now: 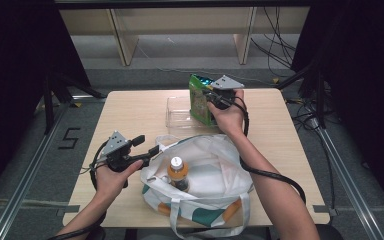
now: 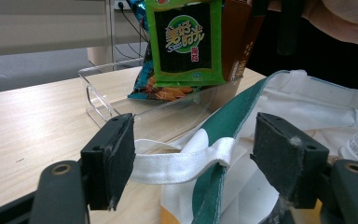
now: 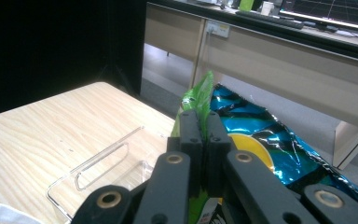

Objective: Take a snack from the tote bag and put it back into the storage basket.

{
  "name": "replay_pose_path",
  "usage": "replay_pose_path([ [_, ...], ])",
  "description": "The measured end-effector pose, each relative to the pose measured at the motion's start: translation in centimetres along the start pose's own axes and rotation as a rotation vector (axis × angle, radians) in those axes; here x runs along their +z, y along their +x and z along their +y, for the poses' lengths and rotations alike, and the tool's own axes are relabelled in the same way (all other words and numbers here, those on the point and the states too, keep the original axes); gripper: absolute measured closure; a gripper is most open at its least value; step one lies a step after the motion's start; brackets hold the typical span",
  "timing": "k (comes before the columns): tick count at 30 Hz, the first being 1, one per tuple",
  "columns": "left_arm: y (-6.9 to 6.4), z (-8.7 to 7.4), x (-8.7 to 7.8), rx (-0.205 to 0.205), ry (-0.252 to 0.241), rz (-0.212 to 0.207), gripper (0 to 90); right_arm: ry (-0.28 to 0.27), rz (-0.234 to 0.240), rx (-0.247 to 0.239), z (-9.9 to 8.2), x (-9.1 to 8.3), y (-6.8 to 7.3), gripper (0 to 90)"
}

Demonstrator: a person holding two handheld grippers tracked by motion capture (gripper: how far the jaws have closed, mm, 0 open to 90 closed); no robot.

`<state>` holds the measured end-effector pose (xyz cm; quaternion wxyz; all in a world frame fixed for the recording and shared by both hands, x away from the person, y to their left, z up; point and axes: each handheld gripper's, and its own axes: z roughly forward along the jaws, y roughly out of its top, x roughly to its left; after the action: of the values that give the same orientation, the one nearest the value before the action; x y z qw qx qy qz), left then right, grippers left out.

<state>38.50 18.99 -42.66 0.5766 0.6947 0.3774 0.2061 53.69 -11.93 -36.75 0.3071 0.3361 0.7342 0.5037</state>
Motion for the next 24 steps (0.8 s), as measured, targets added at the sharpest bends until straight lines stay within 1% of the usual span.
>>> replay_pose_path([
  [1,0.0,0.0,0.0,0.000,0.003,0.003,29.1,-0.003,-0.002,-0.013,0.0,0.1,-0.1,90.0],
  [2,0.0,0.0,0.0,-0.001,-0.005,-0.006,29.1,-0.012,0.004,-0.016,-0.1,0.2,-0.1,90.0],
  [3,0.0,0.0,0.0,-0.001,-0.005,-0.005,29.1,-0.013,-0.001,-0.026,-0.1,0.3,-0.1,90.0],
  [4,0.0,0.0,0.0,-0.001,-0.005,-0.005,29.0,-0.014,-0.001,-0.026,-0.1,0.3,-0.1,90.0],
  [5,0.0,0.0,0.0,-0.001,-0.004,-0.005,29.1,-0.009,-0.005,-0.006,-0.1,0.3,0.0,90.0],
  [6,0.0,0.0,0.0,0.001,0.003,0.003,29.1,-0.011,-0.010,-0.007,0.0,0.3,0.0,90.0],
  [8,0.0,0.0,0.0,0.000,0.004,0.002,29.1,-0.012,-0.004,-0.014,0.0,0.3,-0.1,90.0],
  [9,0.0,0.0,0.0,0.001,0.005,0.001,29.0,-0.013,-0.008,-0.014,0.0,0.3,-0.1,90.0],
  [10,0.0,0.0,0.0,0.001,0.004,0.002,29.0,-0.013,-0.002,-0.011,0.0,0.4,-0.1,90.0],
  [11,0.0,0.0,0.0,0.001,0.003,0.003,29.1,-0.019,-0.009,-0.015,0.1,0.5,0.0,90.0],
  [12,0.0,0.0,0.0,0.000,-0.003,-0.003,29.1,-0.029,-0.019,-0.033,0.1,0.5,-0.2,90.0],
  [13,0.0,0.0,0.0,0.000,-0.004,-0.005,29.1,-0.010,-0.004,-0.010,0.1,0.5,-0.1,90.0],
  [14,0.0,0.0,0.0,0.000,-0.004,-0.005,29.1,-0.014,-0.004,-0.025,0.1,0.6,-0.2,90.0],
  [15,0.1,0.0,0.0,0.000,-0.004,-0.005,29.1,-0.014,-0.003,-0.009,0.1,0.7,-0.1,89.9],
  [16,0.1,0.0,0.0,0.000,-0.004,-0.005,29.1,-0.017,-0.006,-0.009,0.1,0.7,0.0,90.0],
  [17,0.0,0.0,0.0,0.000,-0.002,-0.004,29.1,-0.019,-0.009,0.007,0.0,0.8,0.1,90.0],
  [18,0.0,0.0,0.0,0.001,0.004,0.003,29.1,-0.019,-0.005,-0.024,0.1,0.8,-0.2,89.9],
  [20,0.0,0.0,0.0,0.000,-0.002,-0.003,29.0,-0.012,-0.008,-0.007,0.1,0.9,0.0,89.9],
  [21,0.0,0.0,0.0,0.001,-0.004,-0.005,29.1,-0.021,-0.016,-0.012,0.1,1.0,0.0,89.9],
  [22,0.0,0.0,0.0,0.000,-0.003,-0.005,29.0,-0.012,-0.002,-0.005,0.1,1.0,0.0,89.9],
  [23,0.0,0.0,0.0,0.001,0.001,0.000,29.0,-0.019,-0.003,-0.008,0.1,1.1,0.0,89.9],
  [24,0.0,0.0,0.0,0.001,0.004,0.002,29.1,-0.016,-0.011,-0.010,0.1,1.1,0.0,89.9],
])
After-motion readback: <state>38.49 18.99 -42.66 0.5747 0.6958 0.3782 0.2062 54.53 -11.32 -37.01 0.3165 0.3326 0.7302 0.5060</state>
